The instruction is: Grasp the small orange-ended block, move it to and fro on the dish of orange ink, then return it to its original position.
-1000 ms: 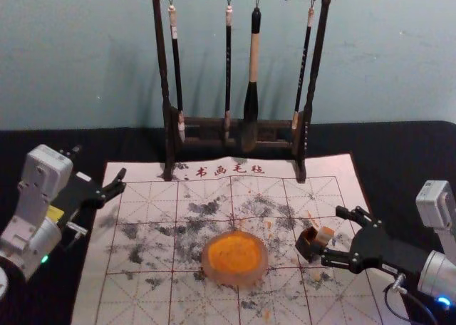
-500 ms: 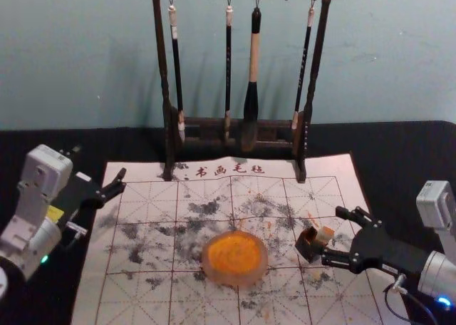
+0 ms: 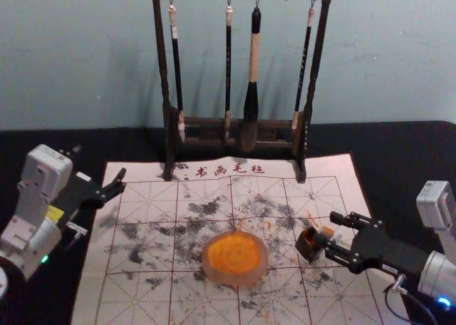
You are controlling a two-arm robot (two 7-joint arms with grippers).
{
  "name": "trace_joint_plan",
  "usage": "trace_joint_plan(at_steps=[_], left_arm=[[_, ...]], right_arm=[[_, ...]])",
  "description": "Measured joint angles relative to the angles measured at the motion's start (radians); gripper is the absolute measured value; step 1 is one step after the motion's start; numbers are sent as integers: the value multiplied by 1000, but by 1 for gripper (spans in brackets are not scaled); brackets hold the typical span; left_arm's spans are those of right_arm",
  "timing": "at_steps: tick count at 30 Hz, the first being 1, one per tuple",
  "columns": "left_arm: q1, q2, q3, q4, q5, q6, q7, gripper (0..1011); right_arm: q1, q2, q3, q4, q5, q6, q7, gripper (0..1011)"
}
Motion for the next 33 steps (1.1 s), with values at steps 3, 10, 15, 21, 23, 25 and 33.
trace_joint_plan(at_steps=[3,10,15,21,23,25,33], left_arm=[[0,0,0,0,0,0,0,1001],[0,0,0,0,0,0,0,1001],[0,0,0,0,0,0,0,1001],[0,0,0,0,0,0,0,1001],[0,0,0,0,0,0,0,1002],[0,0,0,0,0,0,0,1001],[0,0,0,0,0,0,0,1002]], right_arm=[[0,0,0,0,0,0,0,534],[0,0,0,0,0,0,0,287],[0,0,0,0,0,0,0,155],[0,0,0,0,0,0,0,110],[0,0,0,0,0,0,0,110],[0,0,0,0,0,0,0,111],[0,0,0,0,0,0,0,111]])
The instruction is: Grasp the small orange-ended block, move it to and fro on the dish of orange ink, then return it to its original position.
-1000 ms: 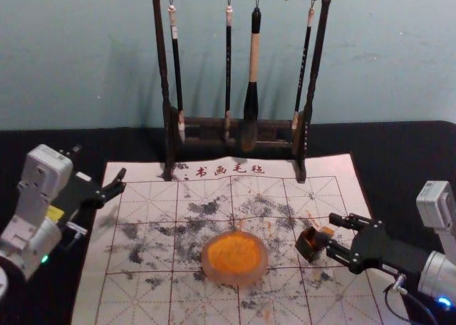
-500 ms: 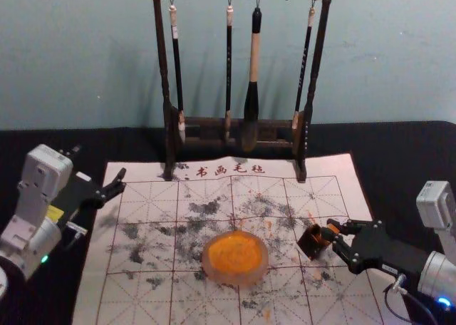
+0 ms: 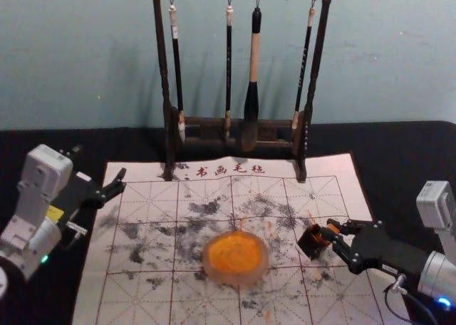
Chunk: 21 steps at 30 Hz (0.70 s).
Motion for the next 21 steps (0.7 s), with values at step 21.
trace_joint_plan(at_steps=[21], left_arm=[[0,0,0,0,0,0,0,1001]], right_arm=[[-11,23,5,-44,25,-2,21,110]])
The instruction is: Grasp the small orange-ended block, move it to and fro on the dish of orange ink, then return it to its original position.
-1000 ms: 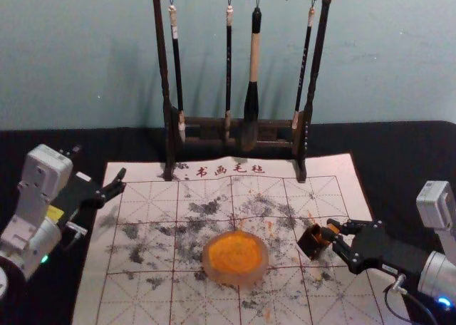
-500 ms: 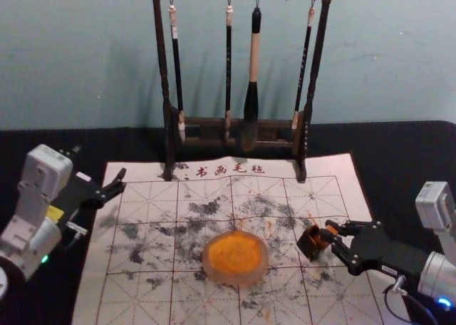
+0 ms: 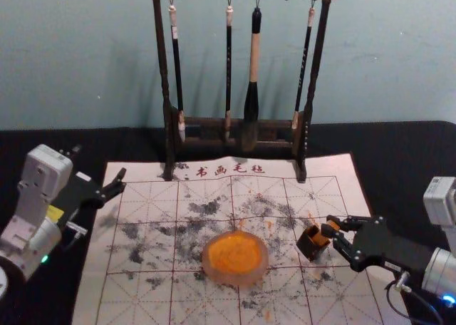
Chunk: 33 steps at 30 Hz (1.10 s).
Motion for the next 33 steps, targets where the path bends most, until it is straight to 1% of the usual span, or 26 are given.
trace_joint_plan(at_steps=[5,9,14,18,22,27,28,29,33], left_arm=[[0,0,0,0,0,0,0,1001],[0,0,0,0,0,0,0,1001],[0,0,0,0,0,0,0,1001],[0,0,0,0,0,0,0,1001],[0,0,0,0,0,0,0,1001],[0,0,0,0,0,0,0,1001],[0,0,0,0,0,0,0,1001],[0,0,0,0,0,0,0,1001],[0,0,0,0,0,0,0,1001]], right_arm=[[-5,8,7,-14,3,0,-5,110],[-13,23,21,-42,3,-6,-15,110],[-18,32,33,-69,1,-12,-22,110],[-13,33,38,-77,0,-16,-23,110],[5,26,36,-77,-10,-17,-26,110],[45,6,23,-65,-26,-18,-26,110],[59,-3,15,-59,-30,-18,-24,110],[59,-3,15,-59,-30,-18,-24,110],[101,-28,-11,-35,-39,-13,-11,110]])
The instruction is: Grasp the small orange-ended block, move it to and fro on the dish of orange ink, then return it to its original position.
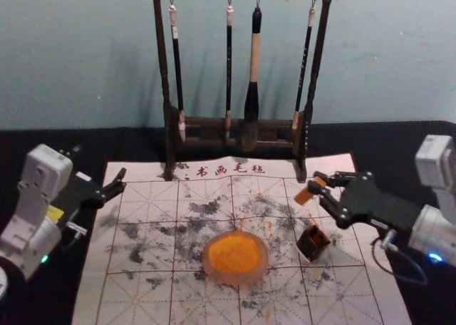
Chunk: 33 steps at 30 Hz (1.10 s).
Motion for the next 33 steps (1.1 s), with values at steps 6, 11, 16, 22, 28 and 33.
trace_joint_plan(at_steps=[6,11,16,22,28,33], left_arm=[[0,0,0,0,0,0,0,1001],[0,0,0,0,0,0,0,1001],[0,0,0,0,0,0,0,1001],[0,0,0,0,0,0,0,1001],[0,0,0,0,0,0,0,1001],[0,0,0,0,0,0,0,1001]], right_arm=[[43,-25,-33,26,-8,7,21,110],[78,-44,-71,46,-19,15,39,110],[107,-57,-113,56,-41,35,52,110],[126,-62,-158,55,-67,67,56,110],[139,-59,-191,49,-82,88,69,110],[151,-50,-223,41,-97,106,88,110]])
